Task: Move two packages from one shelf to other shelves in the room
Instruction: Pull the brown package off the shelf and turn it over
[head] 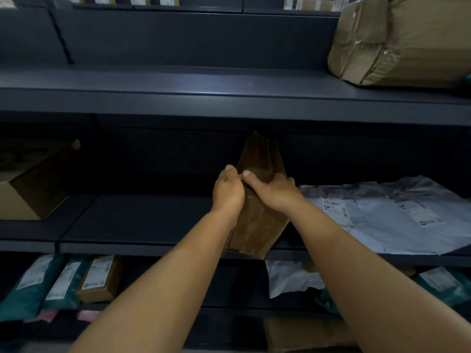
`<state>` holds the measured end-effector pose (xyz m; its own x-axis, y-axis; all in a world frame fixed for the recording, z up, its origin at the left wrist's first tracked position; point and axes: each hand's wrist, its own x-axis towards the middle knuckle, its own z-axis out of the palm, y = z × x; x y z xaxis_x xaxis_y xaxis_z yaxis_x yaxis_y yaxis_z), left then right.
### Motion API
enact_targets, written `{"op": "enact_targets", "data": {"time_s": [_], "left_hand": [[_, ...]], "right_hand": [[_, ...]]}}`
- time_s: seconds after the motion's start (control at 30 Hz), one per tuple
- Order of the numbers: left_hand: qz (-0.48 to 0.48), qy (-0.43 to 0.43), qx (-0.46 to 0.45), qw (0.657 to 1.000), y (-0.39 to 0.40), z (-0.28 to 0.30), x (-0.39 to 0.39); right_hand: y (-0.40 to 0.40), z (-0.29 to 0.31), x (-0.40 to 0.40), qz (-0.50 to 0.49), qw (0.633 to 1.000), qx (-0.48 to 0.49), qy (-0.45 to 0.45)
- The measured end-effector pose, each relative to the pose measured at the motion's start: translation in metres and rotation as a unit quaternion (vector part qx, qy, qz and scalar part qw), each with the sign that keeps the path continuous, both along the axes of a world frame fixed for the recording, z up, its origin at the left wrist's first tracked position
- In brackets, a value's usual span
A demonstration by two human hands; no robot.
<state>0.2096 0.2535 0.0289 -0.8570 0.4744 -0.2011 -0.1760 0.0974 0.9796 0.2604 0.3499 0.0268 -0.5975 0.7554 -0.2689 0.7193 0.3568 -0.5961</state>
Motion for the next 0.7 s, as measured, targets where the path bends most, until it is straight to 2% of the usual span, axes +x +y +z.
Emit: {"op": "enact_targets", "data": {"time_s": [0.1, 0.3, 0.47, 0.7], "left_hand": [[-0.014, -0.047, 0.035, 0.998, 0.008, 0.0, 0.004], [-0.026, -0.054, 0.062, 0.996, 0.012, -0.001, 0.001], [-0.008, -0.04, -0.014, 0.999, 0.001, -0.022, -0.016], [-0.011, -0.062, -0.098, 0.993, -0.01, -0.044, -0.025]], "right_hand": [[0.008, 0.001, 0.004, -0.019, 1.0, -0.007, -0.01], [0.029, -0.005, 0.011, -0.068, 0.993, -0.07, 0.062], [0.036, -0.013, 0.028, -0.112, 0.97, -0.131, 0.169], [0.041, -0.028, 0.049, -0.139, 0.927, -0.233, 0.261]]}}
